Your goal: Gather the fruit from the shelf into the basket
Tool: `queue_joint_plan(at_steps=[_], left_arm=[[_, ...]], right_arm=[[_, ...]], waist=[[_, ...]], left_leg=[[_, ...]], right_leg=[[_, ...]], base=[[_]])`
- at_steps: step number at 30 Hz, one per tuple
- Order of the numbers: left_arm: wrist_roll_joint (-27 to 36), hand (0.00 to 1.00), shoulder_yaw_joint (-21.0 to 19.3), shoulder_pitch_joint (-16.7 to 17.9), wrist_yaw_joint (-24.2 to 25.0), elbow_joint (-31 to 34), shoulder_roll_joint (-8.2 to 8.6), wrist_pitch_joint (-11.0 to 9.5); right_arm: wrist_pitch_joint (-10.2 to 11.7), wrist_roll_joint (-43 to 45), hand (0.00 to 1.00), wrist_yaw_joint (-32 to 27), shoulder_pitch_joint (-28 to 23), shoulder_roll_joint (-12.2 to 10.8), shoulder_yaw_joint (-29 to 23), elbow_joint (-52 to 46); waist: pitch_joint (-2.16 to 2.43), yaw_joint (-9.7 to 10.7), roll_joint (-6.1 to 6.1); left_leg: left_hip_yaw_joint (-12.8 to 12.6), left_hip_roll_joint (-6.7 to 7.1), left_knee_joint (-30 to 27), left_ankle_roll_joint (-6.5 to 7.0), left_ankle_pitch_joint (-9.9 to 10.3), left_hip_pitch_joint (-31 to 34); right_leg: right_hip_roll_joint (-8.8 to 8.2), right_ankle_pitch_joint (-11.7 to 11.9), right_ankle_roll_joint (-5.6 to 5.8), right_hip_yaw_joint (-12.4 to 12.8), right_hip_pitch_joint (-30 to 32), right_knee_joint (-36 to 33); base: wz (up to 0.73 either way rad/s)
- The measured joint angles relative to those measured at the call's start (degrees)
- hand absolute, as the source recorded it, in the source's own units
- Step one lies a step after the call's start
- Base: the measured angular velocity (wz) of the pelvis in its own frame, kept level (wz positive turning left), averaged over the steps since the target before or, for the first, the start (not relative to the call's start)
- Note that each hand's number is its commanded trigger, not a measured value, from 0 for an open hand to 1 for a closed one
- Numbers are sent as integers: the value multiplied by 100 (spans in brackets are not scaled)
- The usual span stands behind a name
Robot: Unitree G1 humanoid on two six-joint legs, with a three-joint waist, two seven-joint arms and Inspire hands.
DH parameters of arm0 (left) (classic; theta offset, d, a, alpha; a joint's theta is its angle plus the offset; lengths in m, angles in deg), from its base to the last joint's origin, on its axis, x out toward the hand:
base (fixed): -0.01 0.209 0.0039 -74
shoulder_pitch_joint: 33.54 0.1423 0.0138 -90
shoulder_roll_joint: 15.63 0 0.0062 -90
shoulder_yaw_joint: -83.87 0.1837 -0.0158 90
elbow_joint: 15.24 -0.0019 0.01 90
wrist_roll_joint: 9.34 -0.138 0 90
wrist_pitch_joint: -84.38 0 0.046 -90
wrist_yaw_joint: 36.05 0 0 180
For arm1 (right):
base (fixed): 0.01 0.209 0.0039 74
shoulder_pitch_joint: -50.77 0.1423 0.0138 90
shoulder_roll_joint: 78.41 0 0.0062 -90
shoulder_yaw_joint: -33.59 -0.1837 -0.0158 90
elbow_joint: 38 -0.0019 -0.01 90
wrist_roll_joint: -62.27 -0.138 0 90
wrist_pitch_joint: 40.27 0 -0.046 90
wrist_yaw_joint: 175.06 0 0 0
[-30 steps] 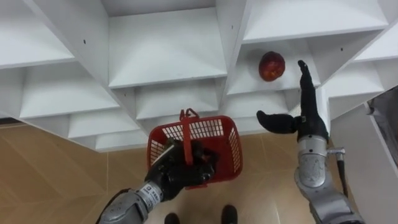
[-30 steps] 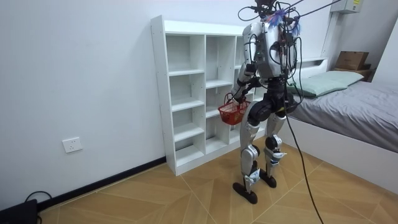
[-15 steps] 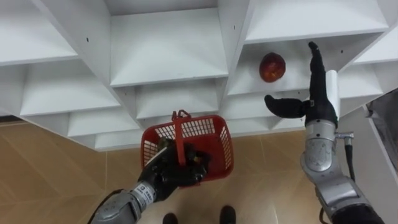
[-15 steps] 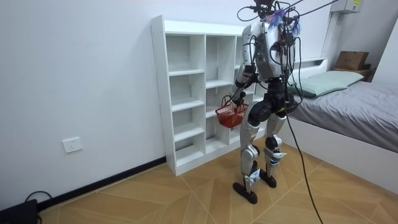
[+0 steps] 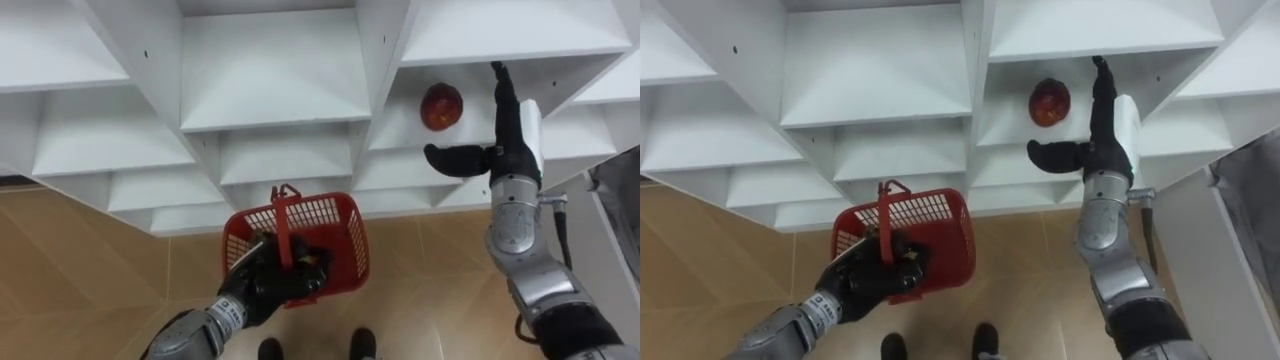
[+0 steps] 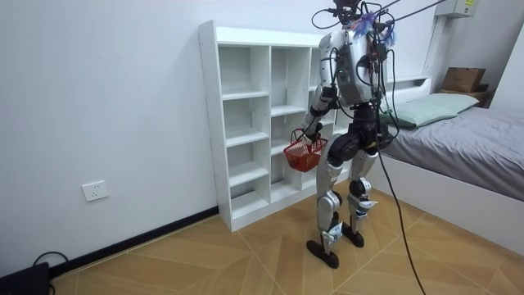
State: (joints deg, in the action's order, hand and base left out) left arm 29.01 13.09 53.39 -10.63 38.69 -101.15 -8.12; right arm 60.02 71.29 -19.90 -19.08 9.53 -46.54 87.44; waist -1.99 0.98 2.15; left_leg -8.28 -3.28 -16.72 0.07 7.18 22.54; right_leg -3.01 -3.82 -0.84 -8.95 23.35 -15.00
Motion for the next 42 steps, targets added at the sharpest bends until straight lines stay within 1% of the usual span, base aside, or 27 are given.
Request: queue_joint_plan(at_steps=[2,4,6,11,13,16,18,22,23,27,33,38,40,42], left_arm=[[5,100,9,-36,0,0,-17,0],[19,100,17,-112,1,-1,-57,0],[19,100,18,-129,1,-1,-81,-1],[36,100,22,-160,2,-3,-124,1],[41,100,23,-160,1,-10,-140,7],[40,100,26,-164,2,-15,-111,12],[40,100,31,-167,2,-16,-103,14],[39,100,29,-245,1,-133,-97,15],[39,100,29,-248,1,-154,-98,15],[35,100,30,-280,-4,-361,-127,18],[26,100,30,-293,-5,-363,-137,18],[35,100,44,-304,-3,-329,-190,21],[66,100,153,-317,-3,-330,-278,28],[87,100,184,-316,-3,-330,-311,80]], right_arm=[[0,6,0,7,42,0,8,65],[-2,-16,0,9,154,7,10,305],[-5,-87,0,33,238,19,10,453],[-38,-254,0,62,254,188,12,555],[-78,-299,0,64,414,200,12,782],[-173,-401,0,63,630,215,11,918],[-172,-445,0,62,695,232,11,928],[-172,-676,0,60,715,325,11,935],[-172,-687,0,60,715,343,11,936],[-172,-700,0,42,768,421,11,936],[-172,-1060,0,42,811,445,10,940],[-177,-1344,0,118,877,482,12,1098],[-302,-1480,0,281,1036,490,21,1385],[-396,-1590,0,366,1086,495,21,1494]], waist=[[-4,1,10],[-27,-9,56],[-33,-22,72],[-35,-145,76],[-37,-164,79],[-48,-180,97],[-54,-190,107],[-90,-280,167],[-93,-283,172],[-97,-290,180],[-106,-297,195],[-107,-298,201],[-107,-305,201],[-107,-301,202]], left_leg=[[38,3,-22,0,-1,45],[73,3,-76,-1,-1,99],[84,6,-80,-3,-2,109],[102,14,-99,-3,-2,124],[123,15,-95,-7,-5,125],[128,12,-97,-10,-7,142],[154,12,-105,-11,-8,168],[200,15,-107,-16,-10,206],[201,16,-107,-16,-11,213],[219,25,-109,-16,-11,260],[233,45,-105,-14,-12,287],[236,55,-105,-9,-15,299],[238,56,-104,-6,-16,298],[244,56,-104,-6,-17,301]], right_leg=[[-12,-8,-8,-52,21,-19],[-27,-47,-18,-98,55,-95],[-42,-59,-22,-129,66,-113],[-98,-116,-25,-194,72,-182],[-100,-125,-30,-205,72,-192],[-99,-128,-33,-211,83,-193],[-99,-130,-35,-228,90,-189],[-97,-136,-39,-228,122,-191],[-98,-137,-38,-228,128,-191],[-102,-142,-34,-242,159,-189],[-119,-158,-25,-284,180,-205],[-105,-164,-17,-276,178,-205],[-106,-164,-17,-276,178,-214],[-107,-165,-17,-280,178,-215]], base=[[9],[13],[8],[7],[4],[0],[6],[2],[0],[4],[1],[1],[0],[0]])
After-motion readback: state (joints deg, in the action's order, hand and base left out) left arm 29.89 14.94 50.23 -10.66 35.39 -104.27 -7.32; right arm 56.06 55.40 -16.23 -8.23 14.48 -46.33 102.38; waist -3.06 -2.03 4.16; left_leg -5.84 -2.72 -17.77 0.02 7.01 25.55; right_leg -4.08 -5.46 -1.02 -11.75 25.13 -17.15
